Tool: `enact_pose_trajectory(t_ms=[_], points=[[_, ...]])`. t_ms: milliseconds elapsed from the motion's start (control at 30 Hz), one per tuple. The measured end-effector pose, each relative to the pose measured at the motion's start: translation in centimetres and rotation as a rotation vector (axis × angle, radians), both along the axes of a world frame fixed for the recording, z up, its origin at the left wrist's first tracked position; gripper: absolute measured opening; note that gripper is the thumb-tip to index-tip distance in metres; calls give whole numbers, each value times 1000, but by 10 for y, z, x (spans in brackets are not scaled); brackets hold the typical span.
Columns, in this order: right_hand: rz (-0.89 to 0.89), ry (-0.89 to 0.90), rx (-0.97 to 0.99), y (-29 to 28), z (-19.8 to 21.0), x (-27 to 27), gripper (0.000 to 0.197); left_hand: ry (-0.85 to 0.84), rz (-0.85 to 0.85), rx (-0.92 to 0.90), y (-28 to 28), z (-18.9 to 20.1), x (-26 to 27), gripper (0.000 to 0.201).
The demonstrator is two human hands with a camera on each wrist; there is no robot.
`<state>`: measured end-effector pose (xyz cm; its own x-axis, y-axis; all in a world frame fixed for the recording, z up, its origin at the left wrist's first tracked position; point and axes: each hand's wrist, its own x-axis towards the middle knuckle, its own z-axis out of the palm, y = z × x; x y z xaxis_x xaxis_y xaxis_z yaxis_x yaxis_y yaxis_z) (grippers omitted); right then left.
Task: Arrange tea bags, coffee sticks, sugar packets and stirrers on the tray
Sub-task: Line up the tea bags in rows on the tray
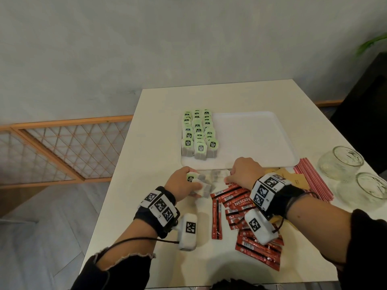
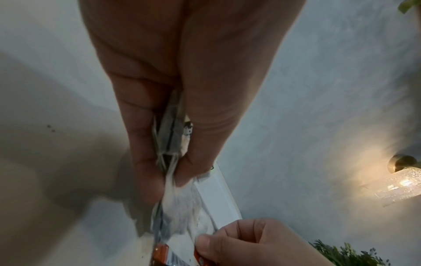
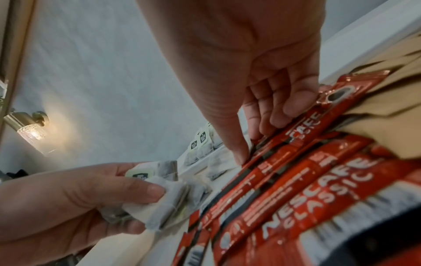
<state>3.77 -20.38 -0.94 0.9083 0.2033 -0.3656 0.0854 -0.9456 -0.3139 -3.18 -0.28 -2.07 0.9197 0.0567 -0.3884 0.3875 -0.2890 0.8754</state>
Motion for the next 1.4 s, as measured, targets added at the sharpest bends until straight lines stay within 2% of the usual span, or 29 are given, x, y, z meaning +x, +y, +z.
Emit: enact_pose_trajectory(t_ms=[133,300,500,633,733,833,1000,1100,1233,1333,1400], points=[[-44,22,92,-1,-2,2,24,-14,-1,30,1,-1,1,27],[-70,5,217,-6,0,3,22,-41,40,81,4,-3,4,23],[-37,-34,96,-2,2,1,36,-55,55,109,6,-6,8,23],[-25,8,81,2,2,0,33,-36,102,67,3,-5,9,23],[-62,66,200,-1,5,2,27,-87,146,59,1,-1,9,21],[-95,118,350,0,16,3,20,-224,178,139,-4,9,12,19],[-123,181,569,12,33,5,8,-412,93,256,-28,22,17,17],[-147,188,671,11,35,8,4,-378,139,200,-29,23,21,17],[-151,189,722,4,37,18,15,-316,239,83,-12,19,25,19],[-133,207,724,1,39,27,22,-281,297,4,0,18,29,19],[-45,232,646,0,40,32,27,-263,329,-61,5,19,32,17]])
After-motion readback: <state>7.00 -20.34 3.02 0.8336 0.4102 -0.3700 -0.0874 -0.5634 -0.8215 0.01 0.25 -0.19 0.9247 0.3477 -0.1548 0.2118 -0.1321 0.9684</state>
